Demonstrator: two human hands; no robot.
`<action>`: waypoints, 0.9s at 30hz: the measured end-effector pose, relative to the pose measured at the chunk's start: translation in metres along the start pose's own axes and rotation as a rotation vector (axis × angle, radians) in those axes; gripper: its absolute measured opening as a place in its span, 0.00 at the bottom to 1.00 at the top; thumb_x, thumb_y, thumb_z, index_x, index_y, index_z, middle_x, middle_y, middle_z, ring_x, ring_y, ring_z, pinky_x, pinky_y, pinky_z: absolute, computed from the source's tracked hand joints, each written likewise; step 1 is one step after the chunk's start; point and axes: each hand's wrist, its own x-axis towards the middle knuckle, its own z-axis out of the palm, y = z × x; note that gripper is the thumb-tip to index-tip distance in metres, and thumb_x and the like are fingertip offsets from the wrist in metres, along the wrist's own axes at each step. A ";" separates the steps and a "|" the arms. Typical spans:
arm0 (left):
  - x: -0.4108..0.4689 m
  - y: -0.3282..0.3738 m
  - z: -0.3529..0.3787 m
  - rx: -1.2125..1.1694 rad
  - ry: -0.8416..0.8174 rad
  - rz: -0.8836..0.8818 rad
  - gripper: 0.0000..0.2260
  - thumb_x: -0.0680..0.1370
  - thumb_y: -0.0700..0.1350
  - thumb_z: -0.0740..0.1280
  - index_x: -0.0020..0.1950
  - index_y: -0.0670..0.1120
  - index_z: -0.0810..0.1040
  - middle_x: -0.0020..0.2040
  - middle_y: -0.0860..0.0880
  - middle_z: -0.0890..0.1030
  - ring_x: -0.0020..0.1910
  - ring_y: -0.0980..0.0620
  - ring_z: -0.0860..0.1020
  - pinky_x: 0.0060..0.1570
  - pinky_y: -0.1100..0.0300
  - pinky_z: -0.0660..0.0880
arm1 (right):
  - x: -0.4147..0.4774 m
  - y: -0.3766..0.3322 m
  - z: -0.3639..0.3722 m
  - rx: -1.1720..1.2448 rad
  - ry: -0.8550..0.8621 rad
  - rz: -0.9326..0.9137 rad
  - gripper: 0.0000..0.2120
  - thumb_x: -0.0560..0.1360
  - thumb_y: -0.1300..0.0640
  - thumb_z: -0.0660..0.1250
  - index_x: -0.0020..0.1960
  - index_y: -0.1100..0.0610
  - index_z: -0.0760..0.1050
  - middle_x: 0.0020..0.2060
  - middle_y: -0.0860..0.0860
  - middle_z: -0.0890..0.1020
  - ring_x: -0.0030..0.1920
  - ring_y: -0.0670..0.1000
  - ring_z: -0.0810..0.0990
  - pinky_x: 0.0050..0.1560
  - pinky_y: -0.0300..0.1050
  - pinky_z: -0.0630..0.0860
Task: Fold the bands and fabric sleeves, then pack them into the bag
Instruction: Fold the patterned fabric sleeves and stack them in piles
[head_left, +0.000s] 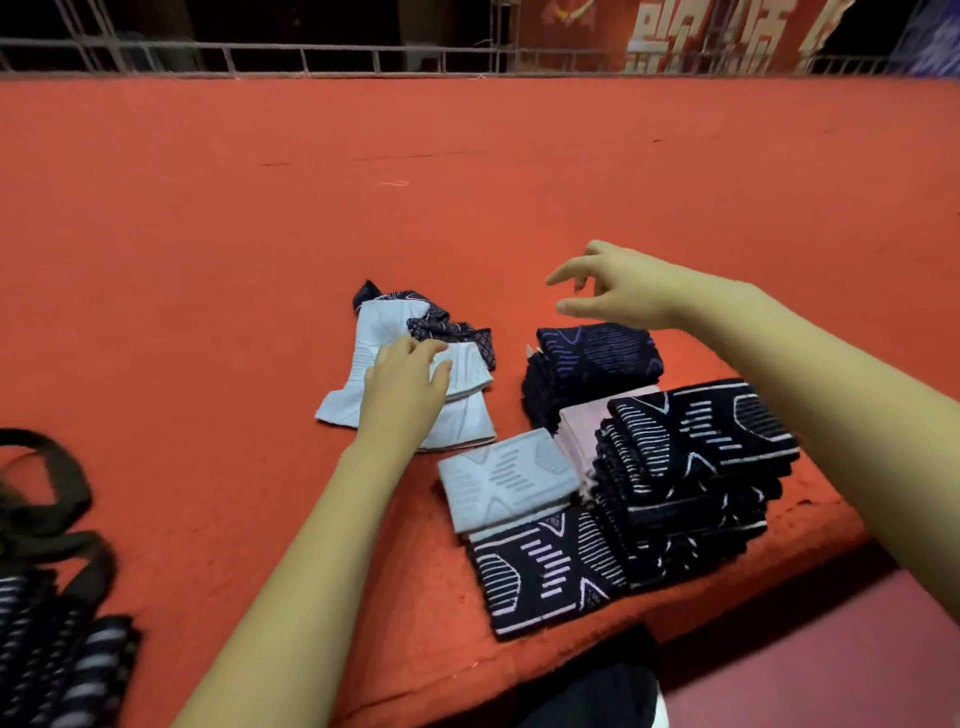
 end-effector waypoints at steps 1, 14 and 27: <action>-0.002 -0.011 -0.005 0.024 0.005 -0.020 0.14 0.80 0.46 0.61 0.64 0.46 0.76 0.56 0.44 0.75 0.59 0.42 0.70 0.58 0.49 0.66 | 0.008 -0.012 0.002 -0.008 -0.008 -0.018 0.19 0.77 0.47 0.63 0.67 0.50 0.71 0.52 0.52 0.70 0.47 0.51 0.72 0.52 0.42 0.67; 0.020 -0.121 -0.026 0.118 0.018 -0.215 0.16 0.79 0.46 0.61 0.66 0.47 0.73 0.58 0.42 0.73 0.59 0.41 0.70 0.57 0.49 0.66 | 0.114 -0.114 0.138 0.113 -0.091 -0.042 0.18 0.78 0.54 0.61 0.67 0.55 0.71 0.56 0.55 0.73 0.53 0.53 0.74 0.58 0.46 0.69; 0.067 -0.138 0.029 -0.286 -0.085 -0.408 0.19 0.78 0.47 0.63 0.68 0.47 0.70 0.55 0.41 0.78 0.58 0.40 0.74 0.60 0.49 0.69 | 0.136 -0.130 0.208 0.368 0.218 0.184 0.21 0.78 0.65 0.58 0.70 0.62 0.66 0.63 0.60 0.72 0.63 0.58 0.72 0.59 0.44 0.65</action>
